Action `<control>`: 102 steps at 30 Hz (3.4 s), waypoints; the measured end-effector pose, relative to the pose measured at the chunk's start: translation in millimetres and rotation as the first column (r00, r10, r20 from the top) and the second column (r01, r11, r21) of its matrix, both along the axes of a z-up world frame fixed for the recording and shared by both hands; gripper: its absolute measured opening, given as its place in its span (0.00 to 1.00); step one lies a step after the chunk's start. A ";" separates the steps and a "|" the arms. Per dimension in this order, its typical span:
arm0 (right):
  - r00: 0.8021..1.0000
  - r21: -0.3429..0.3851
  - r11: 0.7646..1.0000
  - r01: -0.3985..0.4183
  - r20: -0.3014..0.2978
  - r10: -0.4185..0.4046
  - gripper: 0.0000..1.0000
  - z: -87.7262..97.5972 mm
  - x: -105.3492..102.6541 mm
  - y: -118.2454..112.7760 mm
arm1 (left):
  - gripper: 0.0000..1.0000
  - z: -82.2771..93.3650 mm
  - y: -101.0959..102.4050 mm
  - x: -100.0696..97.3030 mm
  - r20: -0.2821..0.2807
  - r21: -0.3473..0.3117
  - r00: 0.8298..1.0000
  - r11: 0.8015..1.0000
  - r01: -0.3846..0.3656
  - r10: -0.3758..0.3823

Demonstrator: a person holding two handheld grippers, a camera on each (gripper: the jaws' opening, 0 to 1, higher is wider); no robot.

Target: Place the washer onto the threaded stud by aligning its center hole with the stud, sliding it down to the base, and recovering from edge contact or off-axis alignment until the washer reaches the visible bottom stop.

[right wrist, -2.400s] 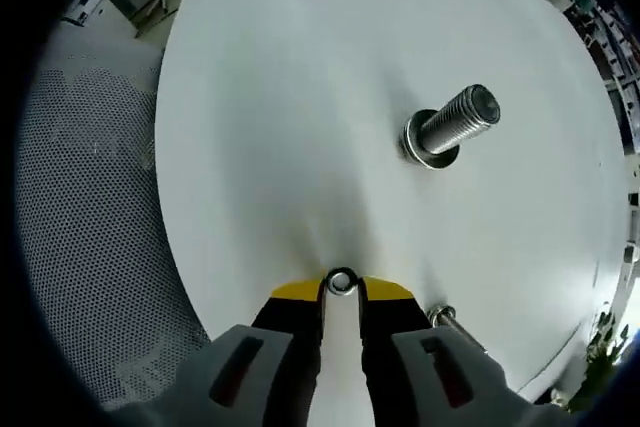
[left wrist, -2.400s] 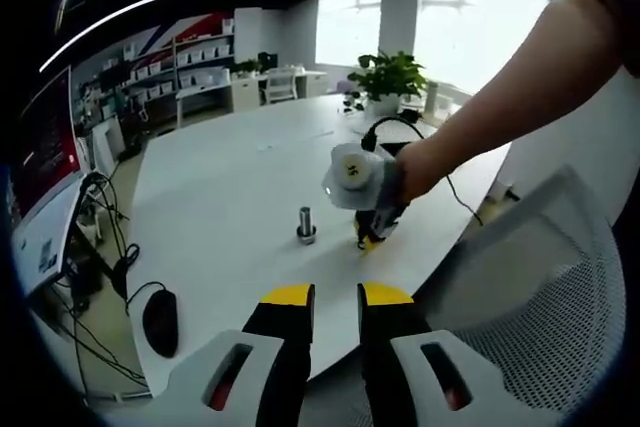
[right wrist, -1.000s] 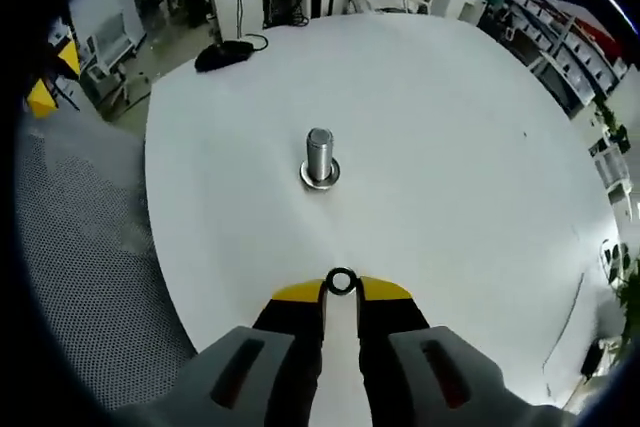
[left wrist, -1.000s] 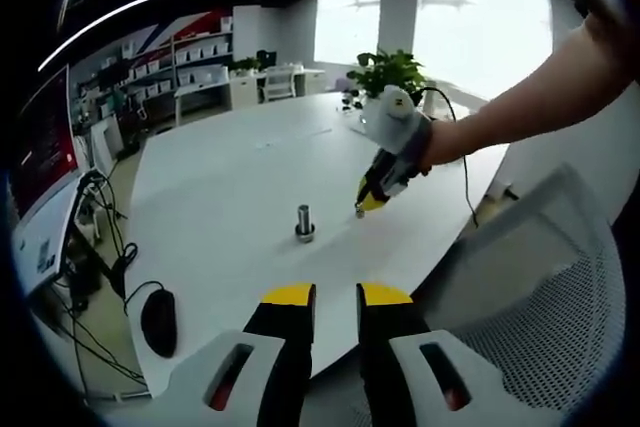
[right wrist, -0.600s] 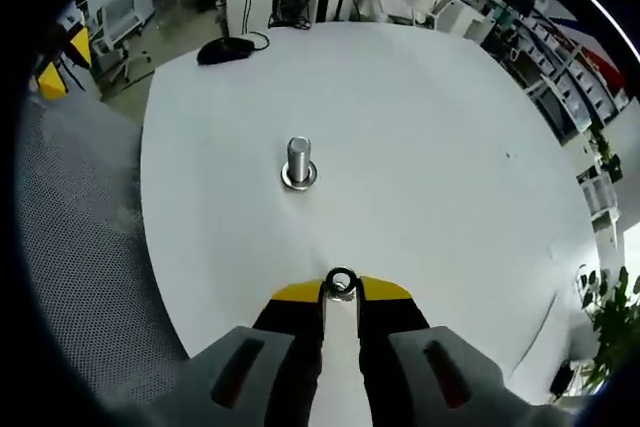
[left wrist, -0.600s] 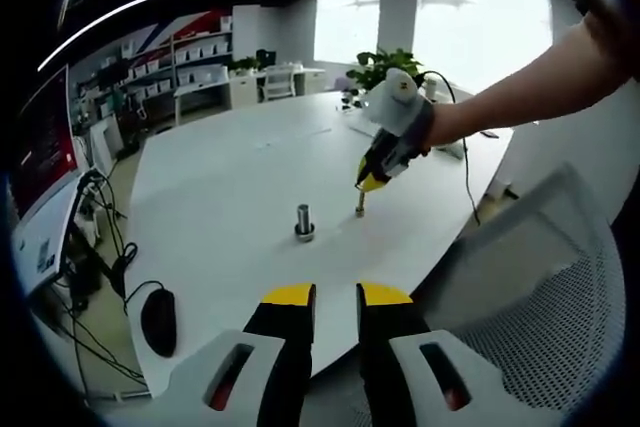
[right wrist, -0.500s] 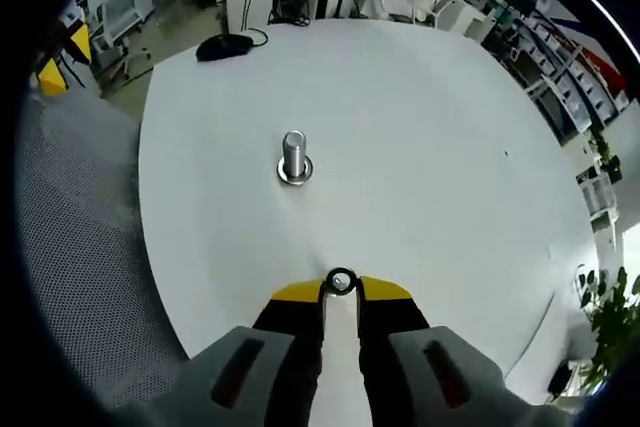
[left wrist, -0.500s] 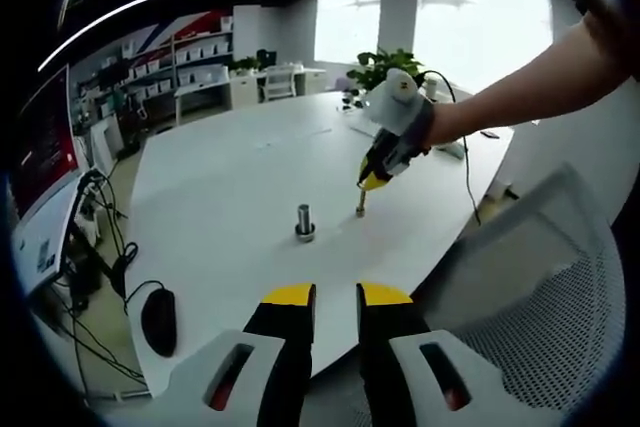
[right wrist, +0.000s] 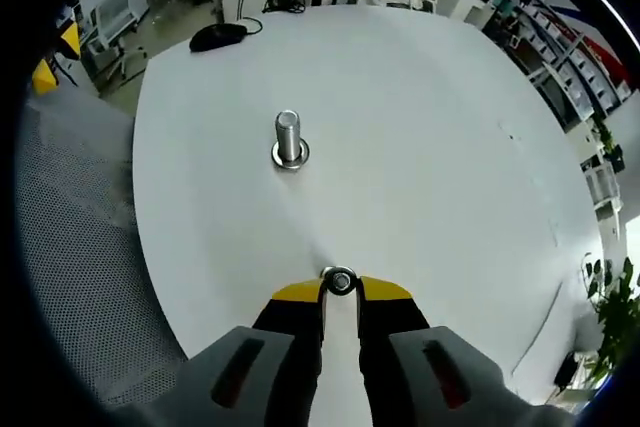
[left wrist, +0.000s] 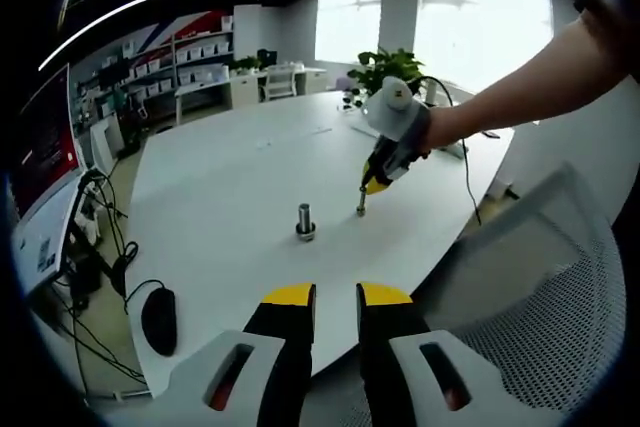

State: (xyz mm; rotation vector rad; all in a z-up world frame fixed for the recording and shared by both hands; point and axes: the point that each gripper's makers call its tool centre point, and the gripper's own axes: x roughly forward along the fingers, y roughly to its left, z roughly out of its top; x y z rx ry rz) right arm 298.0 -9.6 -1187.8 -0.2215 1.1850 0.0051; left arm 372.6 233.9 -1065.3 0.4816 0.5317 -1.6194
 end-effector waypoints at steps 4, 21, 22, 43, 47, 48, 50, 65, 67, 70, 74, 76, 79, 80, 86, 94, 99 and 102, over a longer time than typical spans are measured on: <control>1.000 0.003 1.000 -0.004 -0.007 0.004 0.14 -0.7 1.0 -0.9 | 0.14 -2.5 -0.2 1.6 -0.001 0.000 1.000 1.000 0.000 0.000; 0.997 0.053 0.998 0.036 -0.071 -0.032 0.15 -34.4 2.6 -0.6 | 0.14 -2.8 0.3 0.2 -0.004 0.012 1.000 1.000 0.003 -0.003; 0.997 0.051 0.998 0.037 -0.074 -0.033 0.15 -36.3 0.2 -2.9 | 0.14 -2.9 0.4 -0.1 -0.004 0.014 1.000 1.000 0.003 -0.003; 0.994 0.067 0.992 0.106 0.020 -0.108 0.24 -16.4 -27.8 0.2 | 0.14 -12.0 0.2 -1.2 -0.015 0.032 1.000 0.999 0.022 -0.021; 0.990 0.062 0.990 0.123 0.054 -0.127 0.25 -8.3 -44.0 3.0 | 0.14 -12.2 -0.3 -1.9 -0.021 0.027 0.999 0.999 0.029 -0.028; 0.989 0.057 0.990 0.128 0.068 -0.132 0.25 -2.6 -51.3 7.8 | 0.14 -12.4 -0.4 -2.1 -0.025 0.024 0.999 0.999 0.031 -0.030; 0.980 0.058 0.986 0.156 0.115 -0.162 0.25 3.3 -57.9 6.4 | 0.14 -10.3 -0.2 -4.2 -0.029 0.024 0.999 0.999 0.033 -0.032; 0.824 0.198 0.911 0.361 0.390 -0.411 0.31 72.8 -96.6 43.4 | 0.15 -6.7 1.3 -1.1 -0.035 0.010 0.999 1.000 0.011 -0.011; 0.787 0.233 0.896 0.379 0.427 -0.444 0.31 85.7 -98.6 48.2 | 0.16 -7.9 2.5 5.3 -0.028 0.015 0.999 1.000 -0.023 0.023; 0.772 0.247 0.889 0.386 0.441 -0.458 0.33 95.0 -102.2 55.5 | 0.16 -4.3 2.5 7.2 -0.028 0.007 0.999 0.999 -0.035 0.035; 0.755 0.223 0.898 0.379 0.488 -0.439 0.34 122.1 -103.1 67.2 | 0.16 0.1 2.9 8.1 -0.010 -0.012 0.999 0.999 -0.040 0.040; 0.731 0.235 0.888 0.395 0.505 -0.459 0.35 127.3 -108.5 68.4 | 0.16 0.2 2.0 10.1 -0.005 -0.013 0.999 0.999 -0.043 0.043; 0.654 0.295 0.851 0.435 0.545 -0.524 0.37 134.3 -112.3 71.4 | 0.16 0.8 1.7 12.9 -0.008 -0.015 0.998 0.998 -0.054 0.054; 0.641 0.313 0.836 0.451 0.538 -0.547 0.38 133.8 -115.1 71.9 | 0.17 1.3 2.1 14.0 -0.010 -0.020 0.998 0.998 -0.058 0.058; 0.597 0.338 0.819 0.463 0.565 -0.570 0.47 132.4 -117.3 81.9 | 0.17 5.4 0.5 17.1 0.001 -0.039 0.997 0.996 -0.079 0.079; 0.640 0.274 0.850 0.449 0.565 -0.520 0.37 129.8 -120.2 80.4 | 0.19 7.6 -0.4 14.1 0.016 -0.041 0.996 0.995 -0.090 0.091; 0.678 0.254 0.858 0.447 0.530 -0.510 0.45 120.7 -122.5 86.1 | 0.20 1.6 -0.5 19.0 -0.001 -0.024 0.994 0.994 -0.106 0.106; 0.699 0.215 0.876 0.431 0.535 -0.475 0.44 120.1 -120.9 84.6 | 0.19 3.3 0.2 17.7 0.006 -0.020 0.994 0.994 -0.112 0.112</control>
